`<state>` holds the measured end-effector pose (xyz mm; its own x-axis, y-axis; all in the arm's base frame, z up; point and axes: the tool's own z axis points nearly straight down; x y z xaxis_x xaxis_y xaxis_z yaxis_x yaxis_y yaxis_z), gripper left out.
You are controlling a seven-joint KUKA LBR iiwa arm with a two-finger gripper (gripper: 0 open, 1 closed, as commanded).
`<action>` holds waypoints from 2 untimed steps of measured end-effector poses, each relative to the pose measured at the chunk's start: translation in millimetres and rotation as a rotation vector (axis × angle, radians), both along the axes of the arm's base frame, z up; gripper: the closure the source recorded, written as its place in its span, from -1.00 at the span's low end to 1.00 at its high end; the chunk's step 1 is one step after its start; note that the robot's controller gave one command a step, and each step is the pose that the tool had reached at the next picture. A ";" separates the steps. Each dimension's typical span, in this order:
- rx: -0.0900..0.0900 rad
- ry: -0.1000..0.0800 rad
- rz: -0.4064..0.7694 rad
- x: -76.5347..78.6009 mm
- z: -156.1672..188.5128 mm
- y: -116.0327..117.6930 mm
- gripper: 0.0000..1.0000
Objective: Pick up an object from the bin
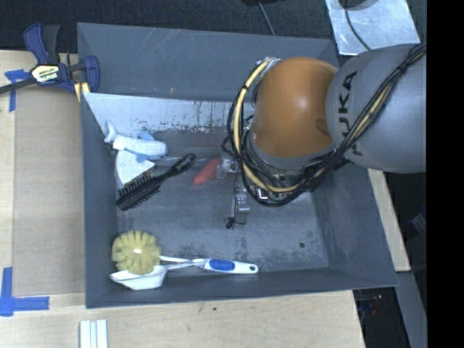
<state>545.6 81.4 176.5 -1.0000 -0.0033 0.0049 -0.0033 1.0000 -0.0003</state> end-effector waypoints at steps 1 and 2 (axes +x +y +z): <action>0.001 -0.008 -0.004 1.5 4.9 -0.4 -1.00; 0.002 -0.011 0.430 -43.3 -87.0 52.9 -1.00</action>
Offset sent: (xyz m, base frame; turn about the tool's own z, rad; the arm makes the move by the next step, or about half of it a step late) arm -0.0538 0.0637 -0.1065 -0.5131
